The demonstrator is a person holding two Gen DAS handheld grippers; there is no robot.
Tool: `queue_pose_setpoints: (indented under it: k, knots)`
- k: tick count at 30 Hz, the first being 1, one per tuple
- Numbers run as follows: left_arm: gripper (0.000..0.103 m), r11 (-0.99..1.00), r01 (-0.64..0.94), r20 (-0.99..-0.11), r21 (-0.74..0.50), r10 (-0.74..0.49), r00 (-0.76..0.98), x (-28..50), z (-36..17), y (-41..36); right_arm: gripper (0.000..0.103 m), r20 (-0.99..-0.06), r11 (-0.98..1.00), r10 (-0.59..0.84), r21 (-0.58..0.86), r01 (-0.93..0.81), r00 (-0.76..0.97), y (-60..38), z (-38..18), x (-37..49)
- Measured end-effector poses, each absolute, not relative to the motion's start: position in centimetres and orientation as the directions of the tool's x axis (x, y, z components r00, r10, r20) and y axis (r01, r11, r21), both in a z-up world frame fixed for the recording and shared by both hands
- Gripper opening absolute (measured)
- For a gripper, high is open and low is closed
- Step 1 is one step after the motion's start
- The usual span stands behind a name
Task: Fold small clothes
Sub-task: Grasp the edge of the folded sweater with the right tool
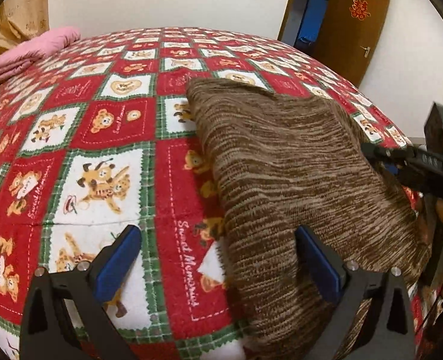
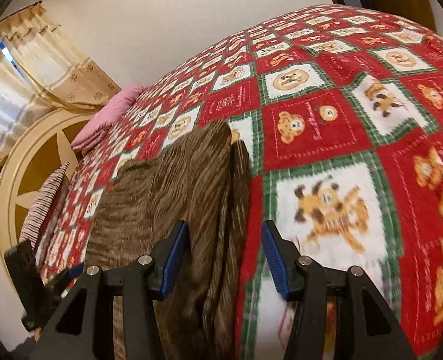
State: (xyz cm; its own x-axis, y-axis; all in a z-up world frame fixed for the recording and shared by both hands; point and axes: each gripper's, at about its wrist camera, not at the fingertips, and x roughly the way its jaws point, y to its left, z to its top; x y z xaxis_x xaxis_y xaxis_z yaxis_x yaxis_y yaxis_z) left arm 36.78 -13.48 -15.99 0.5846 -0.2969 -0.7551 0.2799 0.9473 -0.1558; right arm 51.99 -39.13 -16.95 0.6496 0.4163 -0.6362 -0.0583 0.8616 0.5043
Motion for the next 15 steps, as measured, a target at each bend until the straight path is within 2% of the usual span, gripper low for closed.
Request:
queue_pose_setpoints:
  k: [15]
  knots:
    - [0.103, 0.944, 0.292, -0.754, -0.152, -0.302, 0.583, 37.0, -16.1, -13.8, 0.052, -0.562, 0.779, 0.556, 0.609, -0.148, 0.612, -38.7, -18.0, 55.5]
